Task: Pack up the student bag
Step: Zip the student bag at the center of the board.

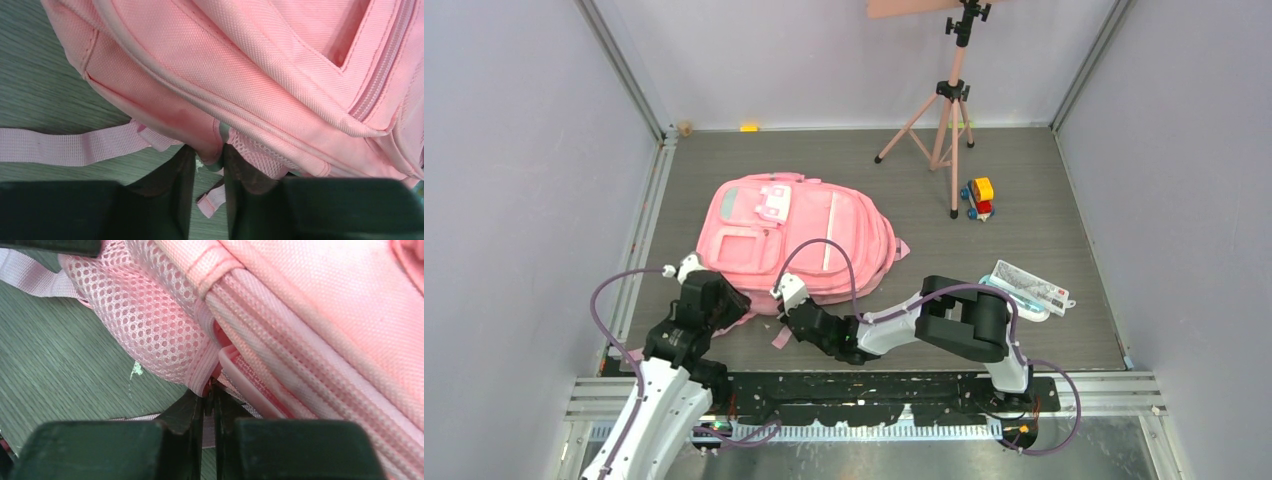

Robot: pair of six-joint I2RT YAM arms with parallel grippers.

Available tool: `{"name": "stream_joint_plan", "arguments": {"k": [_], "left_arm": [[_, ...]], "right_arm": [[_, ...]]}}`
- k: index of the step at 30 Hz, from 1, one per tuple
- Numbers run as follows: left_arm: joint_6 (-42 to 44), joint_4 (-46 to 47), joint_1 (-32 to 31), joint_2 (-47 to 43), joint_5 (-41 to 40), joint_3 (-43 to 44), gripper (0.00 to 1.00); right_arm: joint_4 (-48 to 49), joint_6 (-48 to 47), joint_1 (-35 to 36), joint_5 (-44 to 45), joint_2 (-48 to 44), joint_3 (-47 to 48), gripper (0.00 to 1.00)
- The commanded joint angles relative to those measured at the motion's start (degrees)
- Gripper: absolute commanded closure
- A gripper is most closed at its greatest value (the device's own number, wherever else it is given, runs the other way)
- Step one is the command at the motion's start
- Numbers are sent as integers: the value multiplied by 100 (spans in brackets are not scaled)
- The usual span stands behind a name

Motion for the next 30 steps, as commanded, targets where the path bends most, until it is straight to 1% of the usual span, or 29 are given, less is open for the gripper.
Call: {"name": "stream_joint_plan", "arguments": {"k": [1, 2, 4, 5, 17, 23, 27, 30], "left_arm": [[80, 571, 40, 52, -183, -45, 78], [107, 609, 40, 72, -218, -45, 86], [192, 698, 40, 124, -223, -37, 97], [244, 741, 39, 152, -223, -26, 100], [805, 1029, 40, 536, -504, 374, 100], [1337, 1255, 49, 912, -609, 722, 100], [1820, 1457, 49, 1015, -194, 910, 100], [2033, 1299, 49, 1139, -80, 1035, 100]], "right_arm": [[345, -143, -55, 247, -85, 104, 97], [335, -136, -55, 260, -102, 79, 98], [292, -133, -55, 280, -206, 1, 99], [270, -119, -55, 299, -238, -59, 100], [2, 30, -55, 392, -568, -298, 100], [-267, 70, -60, -134, -808, -463, 100], [-219, 61, -112, -495, -847, -628, 97], [-33, 28, -230, -816, -818, -699, 97]]}}
